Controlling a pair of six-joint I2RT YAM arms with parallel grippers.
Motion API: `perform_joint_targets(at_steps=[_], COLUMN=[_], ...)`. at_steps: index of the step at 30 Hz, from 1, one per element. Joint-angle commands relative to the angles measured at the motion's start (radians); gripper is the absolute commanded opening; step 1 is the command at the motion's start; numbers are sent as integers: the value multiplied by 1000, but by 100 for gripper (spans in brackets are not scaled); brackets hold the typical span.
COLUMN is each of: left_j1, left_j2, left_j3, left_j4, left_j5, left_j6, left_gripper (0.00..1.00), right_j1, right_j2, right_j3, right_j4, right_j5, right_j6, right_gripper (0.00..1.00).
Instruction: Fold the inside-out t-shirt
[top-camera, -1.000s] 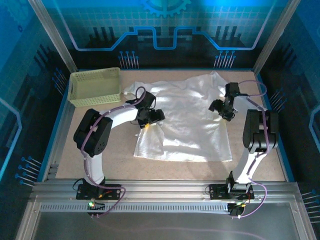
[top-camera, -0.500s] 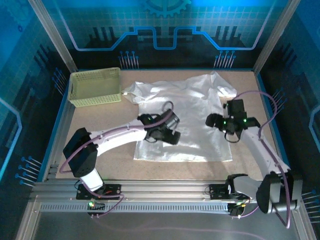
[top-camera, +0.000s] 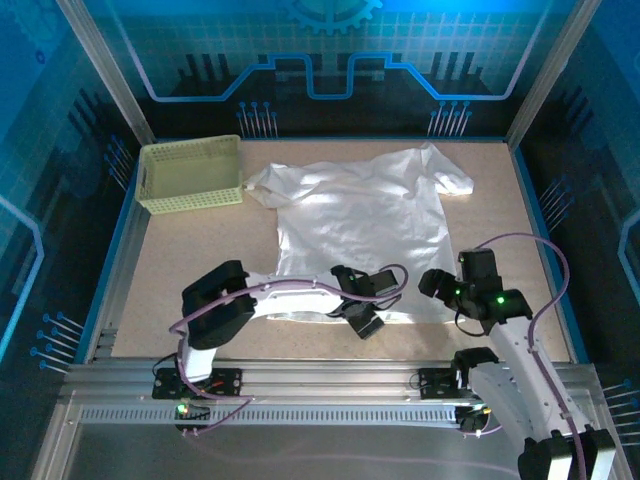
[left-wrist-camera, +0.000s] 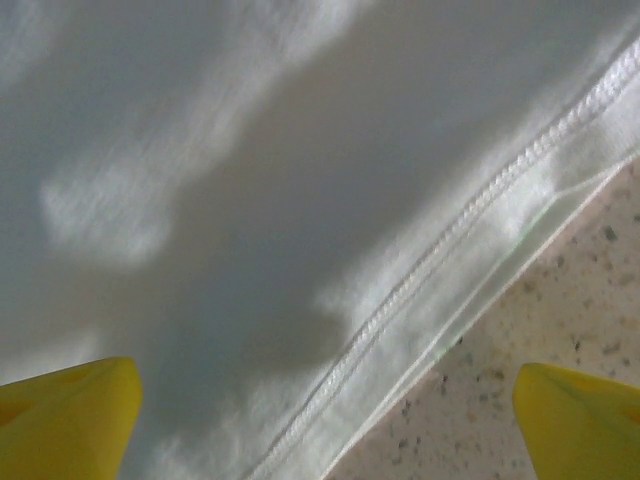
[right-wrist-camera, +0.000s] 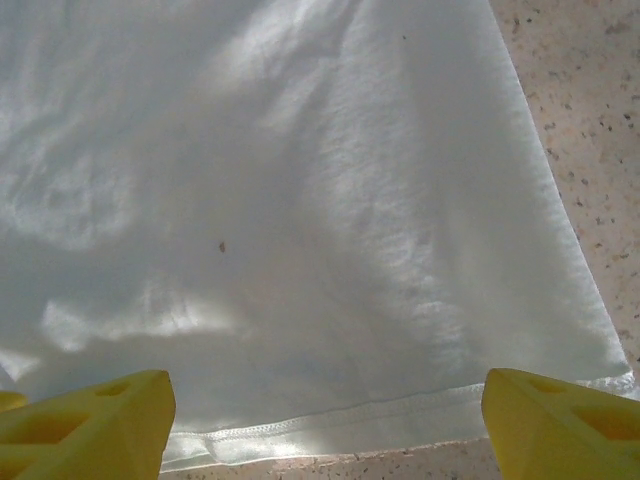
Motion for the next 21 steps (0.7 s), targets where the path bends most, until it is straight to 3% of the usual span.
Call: perform_joint_targets(at_steps=[1, 8, 16, 21], left_j1=[2, 2, 1, 2], left_j2=[43, 94, 102, 62], left_j3=[57, 80, 72, 50], left_j4=[-14, -25, -22, 8], left_j5=[-31, -81, -85, -117], left_j6=[49, 55, 56, 49], left_gripper=[96, 94, 74, 68], right_j1=[12, 10, 9, 8], right_j2=[-26, -20, 12, 19], right_j3=[-24, -23, -21, -20], right_j4=[-21, -19, 3, 7], right_j5=[14, 17, 11, 8], right_j6=[46, 24, 17, 13], right_gripper=[82, 83, 83, 83])
